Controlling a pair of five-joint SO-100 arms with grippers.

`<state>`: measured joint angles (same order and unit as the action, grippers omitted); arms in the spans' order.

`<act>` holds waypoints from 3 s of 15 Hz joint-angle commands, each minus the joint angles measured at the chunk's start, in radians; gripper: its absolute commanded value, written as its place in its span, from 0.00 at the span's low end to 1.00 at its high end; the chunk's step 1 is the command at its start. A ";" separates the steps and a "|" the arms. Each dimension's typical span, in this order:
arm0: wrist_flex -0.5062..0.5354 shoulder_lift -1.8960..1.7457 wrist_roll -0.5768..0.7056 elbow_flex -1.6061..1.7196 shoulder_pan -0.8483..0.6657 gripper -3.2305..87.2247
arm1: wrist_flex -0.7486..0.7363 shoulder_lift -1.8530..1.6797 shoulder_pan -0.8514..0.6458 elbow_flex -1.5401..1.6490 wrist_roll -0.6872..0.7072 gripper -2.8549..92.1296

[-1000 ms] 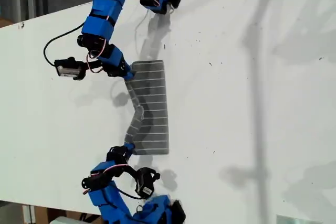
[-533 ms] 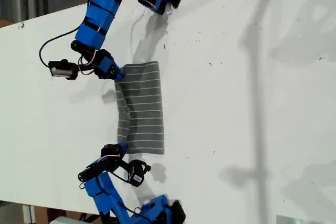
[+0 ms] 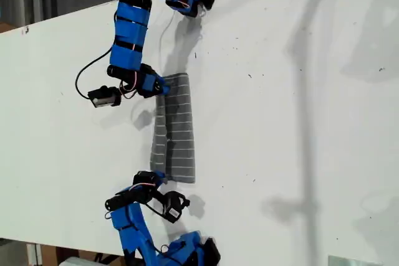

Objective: Grasp corners of a square towel and fold twice.

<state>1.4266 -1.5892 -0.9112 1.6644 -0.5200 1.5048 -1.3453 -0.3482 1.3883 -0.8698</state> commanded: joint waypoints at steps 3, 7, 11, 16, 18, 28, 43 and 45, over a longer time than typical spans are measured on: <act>0.015 -0.086 -0.121 0.043 0.170 0.03 | 0.034 -0.115 0.104 0.021 -0.060 0.03; -0.055 -0.043 -0.192 0.040 0.249 0.03 | 0.003 -0.084 0.106 0.095 -0.089 0.03; -0.060 0.002 -0.219 0.026 0.256 0.06 | -0.011 -0.078 0.114 0.098 -0.092 0.20; 0.117 -0.012 -0.206 -0.137 0.282 0.28 | 0.026 -0.138 0.107 0.098 -0.091 0.32; 0.218 -0.066 -0.192 -0.233 0.282 0.28 | 0.052 -0.173 0.084 0.100 -0.081 0.33; 0.175 -0.337 -0.127 0.058 0.133 0.28 | -0.100 -0.009 -0.130 0.275 0.048 0.46; 0.129 -1.184 -0.327 0.690 0.181 0.28 | -0.175 -0.526 -0.262 0.937 -0.249 0.03; 0.124 -1.144 -0.331 0.687 0.196 0.28 | 0.003 -0.707 -0.127 0.854 -0.416 0.03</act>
<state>1.5693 -2.7550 -1.2287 2.3639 -0.3359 1.4051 -1.9267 -0.5584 2.3148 -1.1858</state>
